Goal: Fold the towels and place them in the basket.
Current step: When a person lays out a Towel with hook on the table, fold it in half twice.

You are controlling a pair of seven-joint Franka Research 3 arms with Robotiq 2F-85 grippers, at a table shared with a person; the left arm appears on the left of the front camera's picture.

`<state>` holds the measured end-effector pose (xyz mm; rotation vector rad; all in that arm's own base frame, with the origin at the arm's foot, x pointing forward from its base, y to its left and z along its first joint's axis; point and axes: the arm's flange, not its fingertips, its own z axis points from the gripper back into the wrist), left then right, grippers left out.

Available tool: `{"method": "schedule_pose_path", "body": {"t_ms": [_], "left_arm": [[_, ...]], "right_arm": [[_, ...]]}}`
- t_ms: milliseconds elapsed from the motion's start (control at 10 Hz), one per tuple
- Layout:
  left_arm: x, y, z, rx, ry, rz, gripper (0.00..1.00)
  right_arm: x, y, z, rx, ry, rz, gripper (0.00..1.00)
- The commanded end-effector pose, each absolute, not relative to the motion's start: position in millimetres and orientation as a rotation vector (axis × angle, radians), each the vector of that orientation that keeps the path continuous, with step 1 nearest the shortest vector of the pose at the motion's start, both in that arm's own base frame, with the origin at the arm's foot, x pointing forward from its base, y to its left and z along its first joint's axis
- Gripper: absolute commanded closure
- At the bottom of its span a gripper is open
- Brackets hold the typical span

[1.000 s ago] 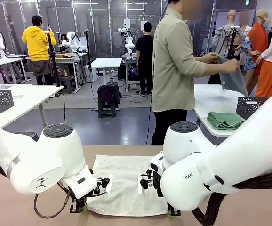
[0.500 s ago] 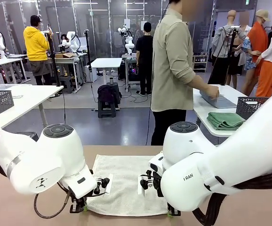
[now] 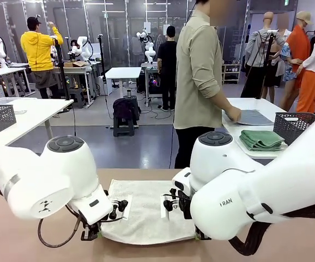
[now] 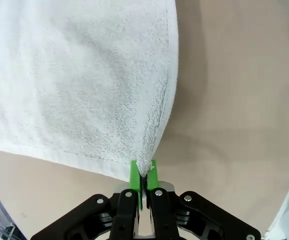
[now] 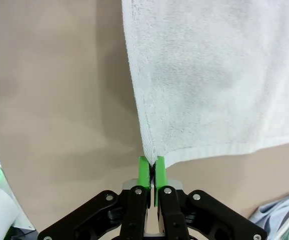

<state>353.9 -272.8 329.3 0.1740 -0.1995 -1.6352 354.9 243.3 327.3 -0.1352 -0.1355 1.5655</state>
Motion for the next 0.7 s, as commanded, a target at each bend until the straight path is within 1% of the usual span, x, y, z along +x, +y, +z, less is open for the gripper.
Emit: {"method": "schedule_pose_path", "body": {"t_ms": [0, 200, 600], "left_arm": [[342, -275, 352, 0.237, -0.199, -1.603, 0.94], [338, -278, 365, 0.27, -0.217, -1.596, 0.94], [369, -281, 372, 0.292, -0.214, -1.579, 0.94]], "right_arm": [[352, 242, 343, -0.175, -0.135, 1.556, 0.95], [350, 243, 354, -0.18, -0.162, 1.566, 0.95], [383, 252, 366, -0.199, -0.213, 1.574, 0.95]]}}
